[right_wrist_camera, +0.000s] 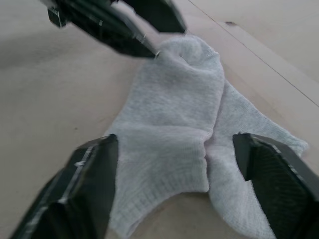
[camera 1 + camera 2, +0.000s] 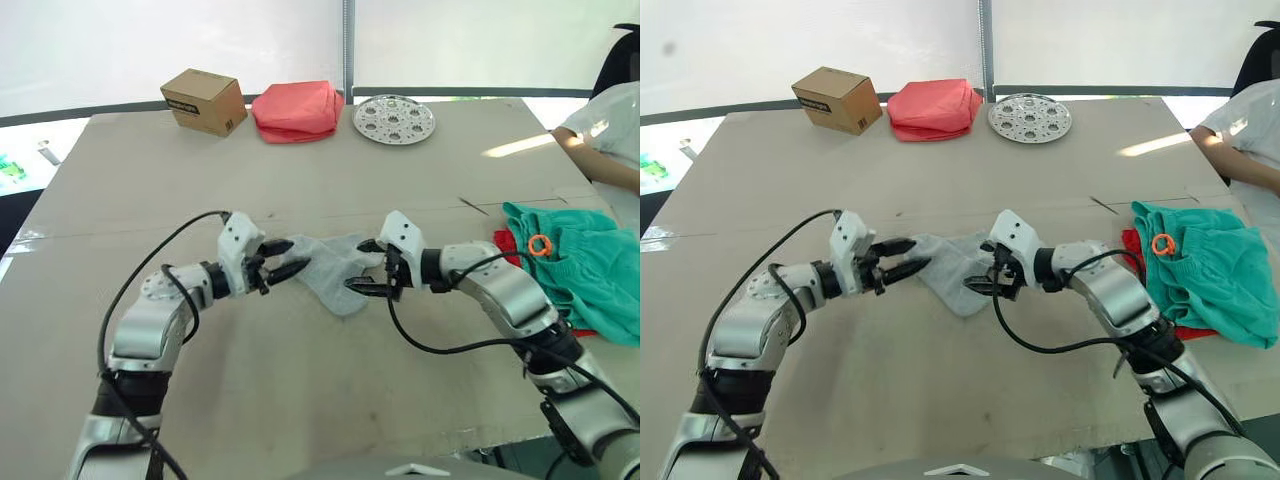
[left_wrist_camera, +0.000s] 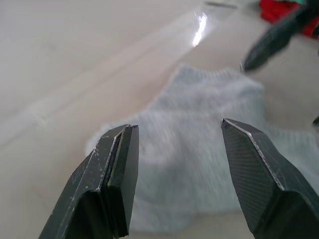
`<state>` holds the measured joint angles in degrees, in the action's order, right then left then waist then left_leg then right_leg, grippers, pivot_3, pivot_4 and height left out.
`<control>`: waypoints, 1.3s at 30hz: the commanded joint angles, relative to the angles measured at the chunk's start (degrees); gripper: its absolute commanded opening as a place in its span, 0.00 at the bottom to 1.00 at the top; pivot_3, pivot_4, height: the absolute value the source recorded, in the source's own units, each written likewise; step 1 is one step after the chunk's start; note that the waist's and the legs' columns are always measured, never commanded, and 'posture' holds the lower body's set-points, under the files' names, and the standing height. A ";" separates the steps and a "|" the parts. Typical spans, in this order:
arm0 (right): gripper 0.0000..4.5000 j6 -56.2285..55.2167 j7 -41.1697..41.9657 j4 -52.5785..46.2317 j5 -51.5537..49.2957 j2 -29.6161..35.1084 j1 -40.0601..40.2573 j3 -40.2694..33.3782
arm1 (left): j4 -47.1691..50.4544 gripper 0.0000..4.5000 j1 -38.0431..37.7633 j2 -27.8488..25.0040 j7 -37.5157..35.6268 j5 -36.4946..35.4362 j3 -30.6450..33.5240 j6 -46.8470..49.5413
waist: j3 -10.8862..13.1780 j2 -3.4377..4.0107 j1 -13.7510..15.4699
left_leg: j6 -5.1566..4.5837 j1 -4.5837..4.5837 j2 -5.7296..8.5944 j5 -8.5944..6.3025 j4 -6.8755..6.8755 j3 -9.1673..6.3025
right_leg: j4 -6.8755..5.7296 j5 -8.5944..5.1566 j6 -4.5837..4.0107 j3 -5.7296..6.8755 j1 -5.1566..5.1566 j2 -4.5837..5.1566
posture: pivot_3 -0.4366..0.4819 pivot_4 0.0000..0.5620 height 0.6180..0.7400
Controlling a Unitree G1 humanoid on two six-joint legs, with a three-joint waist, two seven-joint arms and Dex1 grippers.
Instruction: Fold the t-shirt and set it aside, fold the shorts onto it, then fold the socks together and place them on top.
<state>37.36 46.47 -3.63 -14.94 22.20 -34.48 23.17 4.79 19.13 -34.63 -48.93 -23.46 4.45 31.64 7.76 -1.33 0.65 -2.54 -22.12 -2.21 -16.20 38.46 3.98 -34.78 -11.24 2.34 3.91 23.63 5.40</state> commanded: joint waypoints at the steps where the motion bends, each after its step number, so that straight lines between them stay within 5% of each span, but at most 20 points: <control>1: 0.51 -1.00 -0.07 1.62 2.02 -0.60 -1.64 0.23 | -2.56 0.65 3.29 -3.44 -2.00 0.17 0.26 1.48 | 0.00 0.00 -0.13 | 0.00 0.00 0.01 0.00 0.00 0.01 | -0.01 0.00 0.00 -0.01 0.00 0.00 | 0.48 0.27 1.00; 12: 0.51 -0.86 2.35 3.31 4.14 -2.07 -2.91 1.36 | -16.70 0.65 12.06 -7.35 -6.14 5.01 -3.57 0.30 | 0.02 -0.01 -1.31 | 0.07 0.00 -0.04 0.04 -0.08 0.03 | 0.03 0.11 0.21 -0.04 0.01 -0.19 | 0.48 0.27 1.00; 18: 0.05 -3.66 2.79 3.93 7.03 -2.33 -2.75 2.26 | -18.22 0.65 12.34 -7.25 -6.70 6.25 -3.92 -0.50 | 0.03 -0.01 -1.38 | 0.10 0.01 -0.06 0.05 -0.08 0.02 | -0.01 0.11 0.21 -0.03 0.02 -0.19 | 0.48 0.27 1.00; 38: 0.02 -5.42 4.63 0.57 8.61 -1.21 -2.17 1.37 | -22.32 0.65 12.27 -4.59 -7.95 8.21 -5.56 -2.82 | 0.03 -0.02 -1.30 | 0.12 0.01 -0.06 0.06 -0.07 0.02 | -0.01 0.12 0.21 -0.03 0.01 -0.19 | 0.48 0.27 1.00; 39: 0.00 -5.42 4.71 0.14 8.58 -1.06 -2.01 1.32 | -22.71 0.58 12.42 -4.19 -8.14 8.34 -5.72 -3.05 | 0.03 -0.02 -1.27 | 0.12 0.00 -0.06 0.06 -0.07 0.02 | -0.01 0.12 0.21 -0.03 0.01 -0.19 | 0.48 0.27 1.00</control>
<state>32.99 50.78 -0.32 -6.08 20.88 -35.88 25.88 -17.95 29.89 -39.01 -56.72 -15.38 -0.87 29.69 7.79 -1.35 -0.62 -2.43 -22.12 -2.27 -16.14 38.39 4.01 -34.79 -11.12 2.55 3.88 23.65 5.21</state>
